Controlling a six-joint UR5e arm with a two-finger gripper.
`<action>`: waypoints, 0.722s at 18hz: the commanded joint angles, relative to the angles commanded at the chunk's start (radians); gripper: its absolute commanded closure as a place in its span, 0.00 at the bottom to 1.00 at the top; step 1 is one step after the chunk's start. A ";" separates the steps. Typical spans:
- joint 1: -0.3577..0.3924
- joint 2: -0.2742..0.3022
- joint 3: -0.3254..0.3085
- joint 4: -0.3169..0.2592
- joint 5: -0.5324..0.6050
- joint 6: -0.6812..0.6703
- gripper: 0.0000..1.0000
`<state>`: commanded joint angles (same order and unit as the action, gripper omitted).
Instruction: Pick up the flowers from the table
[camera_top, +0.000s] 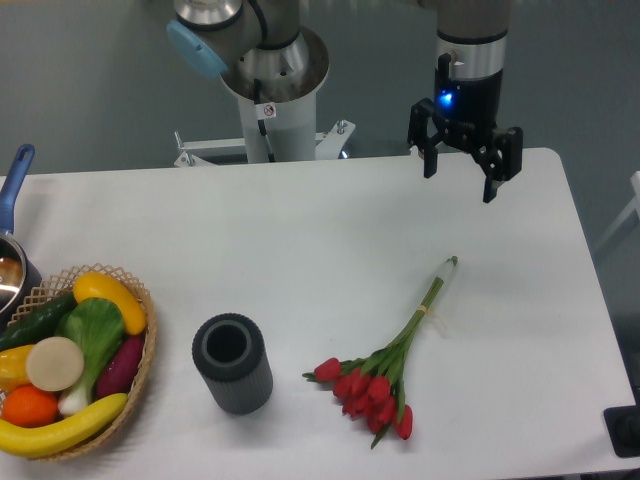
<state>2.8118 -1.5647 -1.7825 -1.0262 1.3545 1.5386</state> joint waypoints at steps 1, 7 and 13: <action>0.000 0.000 -0.002 0.003 -0.002 0.003 0.00; -0.005 -0.002 -0.008 0.002 -0.009 -0.006 0.00; -0.012 -0.012 -0.058 0.041 -0.041 -0.041 0.00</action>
<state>2.7996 -1.5769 -1.8407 -0.9850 1.3131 1.4974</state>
